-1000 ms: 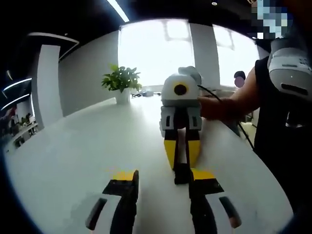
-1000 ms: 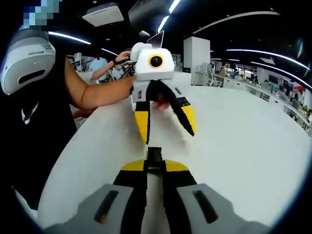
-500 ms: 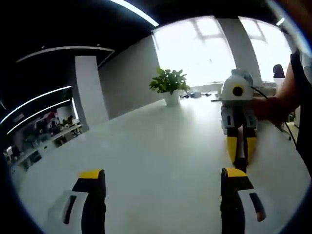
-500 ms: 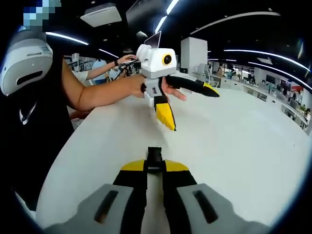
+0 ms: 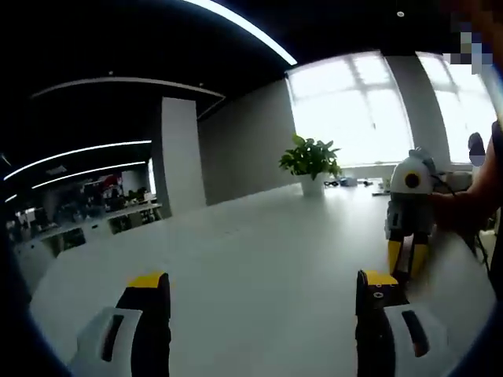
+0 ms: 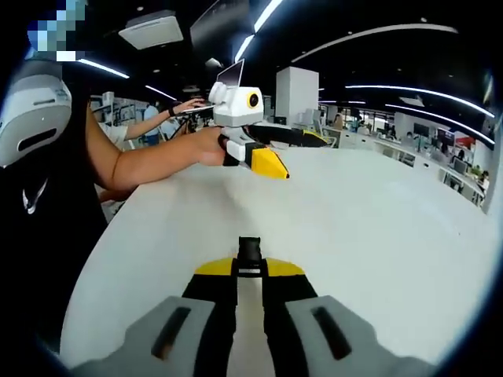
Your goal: Snap the two parts of the plastic buckle together until the buckle closes and remains connected.
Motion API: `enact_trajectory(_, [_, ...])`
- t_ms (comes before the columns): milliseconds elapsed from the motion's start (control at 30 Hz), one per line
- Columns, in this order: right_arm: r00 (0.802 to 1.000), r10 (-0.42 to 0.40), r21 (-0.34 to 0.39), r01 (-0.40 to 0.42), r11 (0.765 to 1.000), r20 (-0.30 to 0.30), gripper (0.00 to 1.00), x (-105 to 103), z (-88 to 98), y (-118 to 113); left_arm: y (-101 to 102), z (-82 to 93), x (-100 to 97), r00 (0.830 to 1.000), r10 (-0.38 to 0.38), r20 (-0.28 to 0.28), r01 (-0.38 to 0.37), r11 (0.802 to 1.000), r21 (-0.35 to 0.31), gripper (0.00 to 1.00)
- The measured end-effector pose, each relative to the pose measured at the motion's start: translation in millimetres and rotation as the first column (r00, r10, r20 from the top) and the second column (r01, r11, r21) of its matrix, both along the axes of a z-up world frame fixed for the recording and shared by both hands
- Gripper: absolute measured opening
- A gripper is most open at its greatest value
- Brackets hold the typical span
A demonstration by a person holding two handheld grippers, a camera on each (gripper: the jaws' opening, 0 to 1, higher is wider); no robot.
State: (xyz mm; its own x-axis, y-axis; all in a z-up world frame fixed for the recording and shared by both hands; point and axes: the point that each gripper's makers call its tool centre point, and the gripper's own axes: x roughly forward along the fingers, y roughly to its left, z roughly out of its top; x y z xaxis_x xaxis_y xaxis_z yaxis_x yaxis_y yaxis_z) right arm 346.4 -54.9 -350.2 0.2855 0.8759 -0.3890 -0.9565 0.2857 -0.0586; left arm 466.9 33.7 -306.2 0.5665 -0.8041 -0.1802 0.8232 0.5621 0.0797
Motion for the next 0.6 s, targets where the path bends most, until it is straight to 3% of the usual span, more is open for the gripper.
enact_trajectory(67, [1.0, -0.009, 0.0, 0.009, 1.0, 0.0, 0.1, 2, 0.2, -1, 1, -0.5, 1.4, 1.0, 0.007, 0.008, -0.007, 1.0, 0.004, 0.99])
enact_trajectory(167, [1.0, -0.014, -0.005, 0.014, 1.0, 0.0, 0.1, 2, -0.5, -2, 2, -0.3, 2.6, 0.999, 0.012, -0.036, -0.013, 0.999, -0.036, 0.99])
enact_trajectory(267, [1.0, -0.025, -0.005, 0.025, 1.0, 0.004, 0.1, 4, 0.5, -3, 4, -1.0, 2.6, 0.999, 0.012, -0.042, -0.013, 0.999, -0.029, 0.89])
enact_trajectory(367, [0.998, -0.055, -0.002, 0.055, 0.998, 0.006, 0.1, 9, 2.8, -7, 7, 2.5, 8.6, 0.999, 0.048, -0.024, -0.049, 0.998, -0.039, 0.99])
enact_trajectory(600, [0.993, -0.119, 0.012, 0.119, 0.993, 0.011, 0.1, 21, 7.9, -14, 25, -0.2, 23.4, 0.99, 0.136, -0.045, -0.137, 0.99, -0.027, 0.99])
